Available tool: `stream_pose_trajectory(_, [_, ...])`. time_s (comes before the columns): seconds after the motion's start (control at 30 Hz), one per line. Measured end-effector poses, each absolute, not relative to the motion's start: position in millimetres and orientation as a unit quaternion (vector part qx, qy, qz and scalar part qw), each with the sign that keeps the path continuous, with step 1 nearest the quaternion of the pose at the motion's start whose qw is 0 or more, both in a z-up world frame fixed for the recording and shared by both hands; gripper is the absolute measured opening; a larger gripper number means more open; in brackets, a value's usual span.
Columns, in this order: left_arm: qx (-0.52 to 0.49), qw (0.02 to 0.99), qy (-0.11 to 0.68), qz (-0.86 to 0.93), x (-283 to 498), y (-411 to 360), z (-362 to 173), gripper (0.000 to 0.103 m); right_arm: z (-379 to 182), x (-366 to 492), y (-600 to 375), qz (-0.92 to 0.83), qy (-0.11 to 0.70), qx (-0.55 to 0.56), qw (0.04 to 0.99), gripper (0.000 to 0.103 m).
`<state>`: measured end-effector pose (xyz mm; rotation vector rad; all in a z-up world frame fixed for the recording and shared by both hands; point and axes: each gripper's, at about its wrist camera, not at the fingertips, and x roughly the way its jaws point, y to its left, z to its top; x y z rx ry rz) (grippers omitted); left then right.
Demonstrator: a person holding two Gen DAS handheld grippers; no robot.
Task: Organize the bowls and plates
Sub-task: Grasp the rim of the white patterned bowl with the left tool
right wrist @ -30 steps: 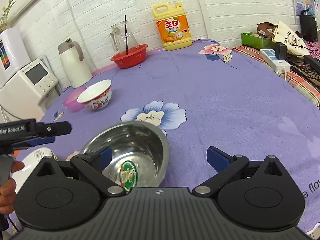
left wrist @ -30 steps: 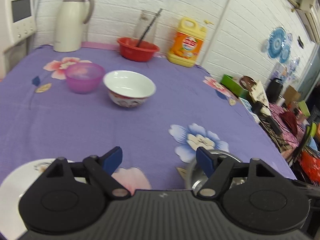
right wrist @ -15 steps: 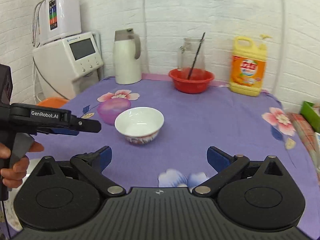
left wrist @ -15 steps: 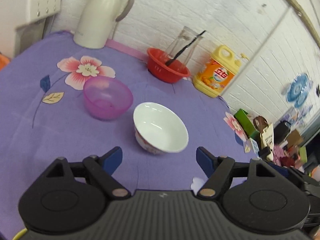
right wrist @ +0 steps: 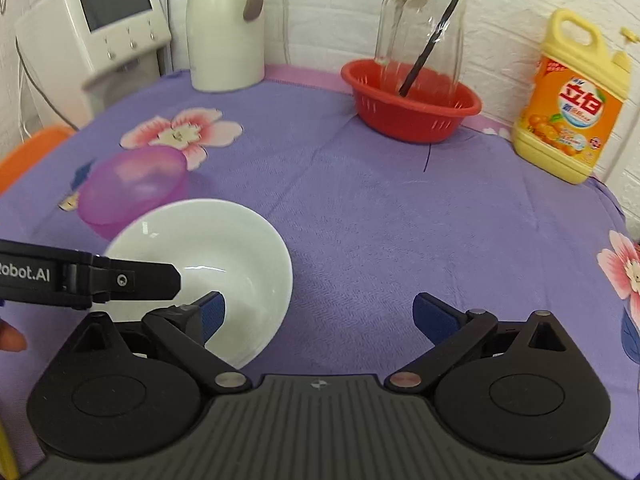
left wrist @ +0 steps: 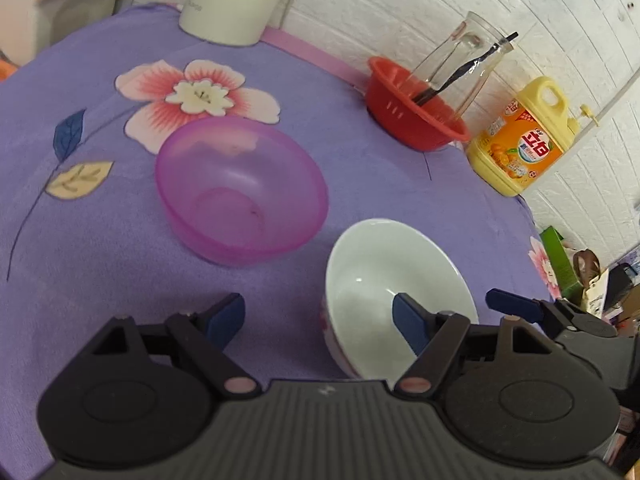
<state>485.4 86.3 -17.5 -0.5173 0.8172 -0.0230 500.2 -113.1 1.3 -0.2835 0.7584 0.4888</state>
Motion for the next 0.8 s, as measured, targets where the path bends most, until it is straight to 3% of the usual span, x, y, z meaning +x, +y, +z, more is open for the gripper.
stream_pose_trajectory(0.2, [-0.226, 0.891, 0.394, -0.012, 486.9, 79.6, -18.3, 0.075, -8.9, 508.5, -106.5, 0.249, 0.368, -0.137, 0.885, 0.103])
stream_pose_trajectory(0.33, [-0.231, 0.894, 0.383, -0.012, 485.8, 76.7, -19.6, 0.07, -9.9, 505.3, -100.6, 0.247, 0.359, -0.145, 0.888, 0.103])
stream_pose_trajectory(0.53, [-0.26, 0.889, 0.376, -0.04, 483.9, 75.5, -21.2, 0.039, -9.4, 500.1, -106.1, 0.287, 0.367, -0.093, 0.88, 0.103])
stream_pose_trajectory(0.63, [-0.268, 0.887, 0.374, -0.046, 484.8, 73.6, -20.9, 0.027, -7.7, 494.0, -100.5, 0.293, 0.362, -0.1, 0.879, 0.085])
stream_pose_trajectory(0.7, [-0.258, 0.89, 0.373, -0.048, 484.0, 69.4, -16.7, 0.025, -5.8, 491.9, -96.6, 0.297, 0.366, -0.1, 0.876, 0.071])
stream_pose_trajectory(0.8, [-0.257, 0.888, 0.379, -0.052, 479.1, 69.5, -15.3, 0.025, -3.4, 485.3, -92.2, 0.293, 0.369, -0.115, 0.874, 0.071])
